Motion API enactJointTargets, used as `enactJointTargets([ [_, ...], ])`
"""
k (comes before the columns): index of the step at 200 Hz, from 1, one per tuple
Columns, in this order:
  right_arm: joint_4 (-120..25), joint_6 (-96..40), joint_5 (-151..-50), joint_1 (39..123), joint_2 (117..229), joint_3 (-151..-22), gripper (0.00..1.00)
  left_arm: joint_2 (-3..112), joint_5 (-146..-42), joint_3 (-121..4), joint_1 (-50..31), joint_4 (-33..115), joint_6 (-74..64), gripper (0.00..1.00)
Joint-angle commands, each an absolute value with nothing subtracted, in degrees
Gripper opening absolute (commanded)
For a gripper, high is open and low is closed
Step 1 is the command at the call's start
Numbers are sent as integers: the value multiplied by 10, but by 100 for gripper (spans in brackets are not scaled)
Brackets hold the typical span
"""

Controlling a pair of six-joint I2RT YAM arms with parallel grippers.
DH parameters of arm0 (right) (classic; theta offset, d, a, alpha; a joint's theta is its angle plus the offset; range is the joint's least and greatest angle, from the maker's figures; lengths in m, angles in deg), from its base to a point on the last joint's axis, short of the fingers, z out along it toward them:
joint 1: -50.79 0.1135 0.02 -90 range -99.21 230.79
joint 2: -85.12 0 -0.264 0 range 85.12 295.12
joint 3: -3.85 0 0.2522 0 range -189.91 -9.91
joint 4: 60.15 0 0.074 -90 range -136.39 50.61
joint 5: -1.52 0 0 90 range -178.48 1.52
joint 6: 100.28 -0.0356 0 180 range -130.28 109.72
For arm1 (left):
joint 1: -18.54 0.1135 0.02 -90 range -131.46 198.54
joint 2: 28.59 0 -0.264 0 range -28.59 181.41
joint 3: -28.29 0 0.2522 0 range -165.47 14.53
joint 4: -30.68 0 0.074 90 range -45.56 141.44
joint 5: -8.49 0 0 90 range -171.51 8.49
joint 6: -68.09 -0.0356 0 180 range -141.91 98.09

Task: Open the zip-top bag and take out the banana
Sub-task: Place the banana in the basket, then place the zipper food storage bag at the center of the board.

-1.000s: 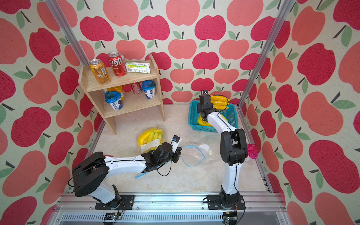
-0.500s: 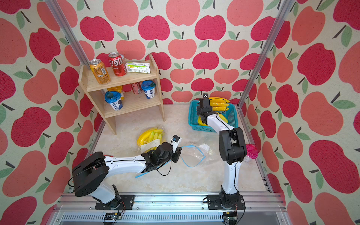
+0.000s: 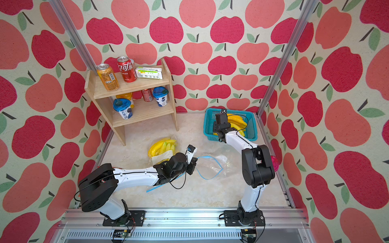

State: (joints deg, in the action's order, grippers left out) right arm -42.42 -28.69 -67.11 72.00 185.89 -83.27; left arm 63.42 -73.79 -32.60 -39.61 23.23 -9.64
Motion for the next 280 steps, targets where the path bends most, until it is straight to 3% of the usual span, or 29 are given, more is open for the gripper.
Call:
enactJointTargets([
  [1,-412,-316,-666,730,1782,-817,63,650,-704,-357,-394,247,-123,2],
  [44,-321,-329,-669,769,1681,-777,64,709,-696,-388,-391,184,-209,2],
  [74,-315,-357,-597,799,1578,-662,65,745,-727,-387,-377,94,-269,2],
  [111,-340,-413,-628,801,1437,-520,65,799,-754,-408,-360,19,-389,6],
  [131,-304,-427,-633,802,1417,-510,65,798,-775,-390,-360,-12,-420,21],
  [141,-296,-431,-661,804,1418,-507,65,793,-773,-378,-359,-25,-418,39],
  [154,-289,-433,-670,812,1426,-507,65,778,-780,-373,-357,-15,-411,53],
  [174,-294,-431,-642,838,1431,-512,65,744,-792,-374,-358,22,-399,88],
  [187,-300,-426,-627,847,1427,-523,67,715,-781,-377,-359,51,-394,99],
  [234,-291,-403,-627,872,1404,-583,70,554,-702,-381,-356,167,-394,97],
  [255,-278,-383,-632,909,1417,-613,70,486,-694,-406,-327,292,-352,97],
  [280,-259,-377,-707,967,1468,-649,68,428,-670,-412,-281,435,-299,97],
])
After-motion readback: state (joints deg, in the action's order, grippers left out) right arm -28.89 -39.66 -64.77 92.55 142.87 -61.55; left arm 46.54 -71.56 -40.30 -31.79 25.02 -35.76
